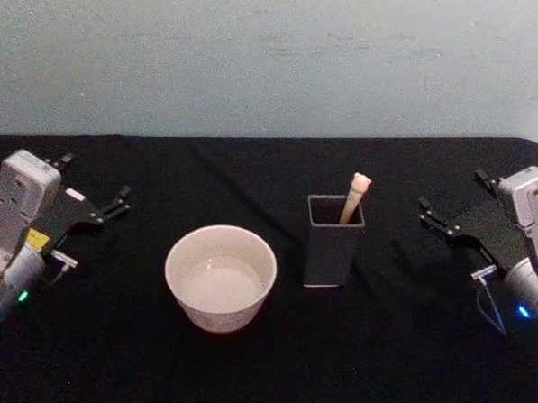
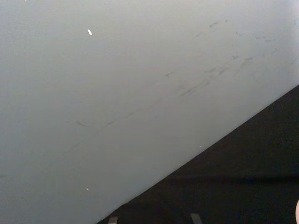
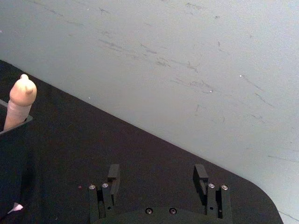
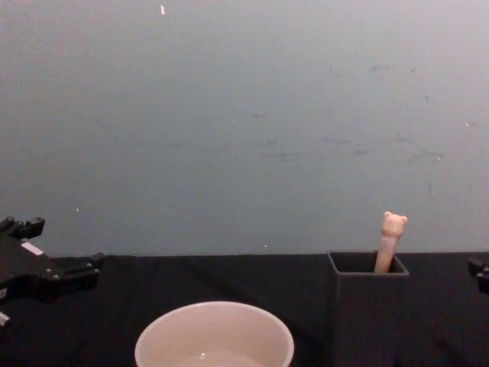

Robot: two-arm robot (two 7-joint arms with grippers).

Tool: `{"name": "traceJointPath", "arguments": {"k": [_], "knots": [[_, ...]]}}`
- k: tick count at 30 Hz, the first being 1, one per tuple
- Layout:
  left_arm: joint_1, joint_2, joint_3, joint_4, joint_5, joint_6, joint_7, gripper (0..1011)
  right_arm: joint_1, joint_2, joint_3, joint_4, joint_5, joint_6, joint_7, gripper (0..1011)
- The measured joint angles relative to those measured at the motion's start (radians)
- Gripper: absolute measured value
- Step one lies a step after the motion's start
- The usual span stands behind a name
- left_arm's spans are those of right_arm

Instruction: Pick up the stirring spoon with one hand, stir inside the cup, then place it back in its original position.

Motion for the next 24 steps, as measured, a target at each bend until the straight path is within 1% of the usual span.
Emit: {"name": "traceJointPath", "arguments": {"k": [24], "knots": [[0.000,0.000,0.000,0.000,0.000,0.000,0.000,1001,0.000,0.000,0.000,0.000,0.000,0.000,0.000,1002]]}}
